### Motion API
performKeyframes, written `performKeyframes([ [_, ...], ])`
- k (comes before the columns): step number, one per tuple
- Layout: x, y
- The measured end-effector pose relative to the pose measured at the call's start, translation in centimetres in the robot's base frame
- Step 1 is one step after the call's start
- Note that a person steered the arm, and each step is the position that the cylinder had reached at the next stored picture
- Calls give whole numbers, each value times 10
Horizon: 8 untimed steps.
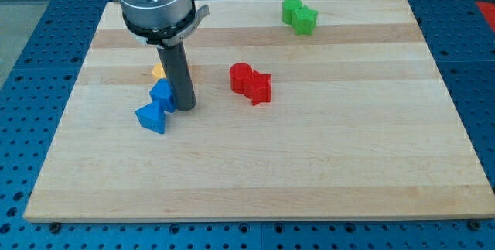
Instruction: Slide the blue triangle a bit right
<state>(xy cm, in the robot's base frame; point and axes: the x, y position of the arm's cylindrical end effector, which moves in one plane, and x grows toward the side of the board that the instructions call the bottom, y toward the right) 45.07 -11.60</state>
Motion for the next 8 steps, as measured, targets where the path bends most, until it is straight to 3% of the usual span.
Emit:
performKeyframes([
  [3,6,0],
  [4,30,25],
  [5,72,17],
  [6,88,-23],
  [7,64,-76],
  [8,33,-86],
])
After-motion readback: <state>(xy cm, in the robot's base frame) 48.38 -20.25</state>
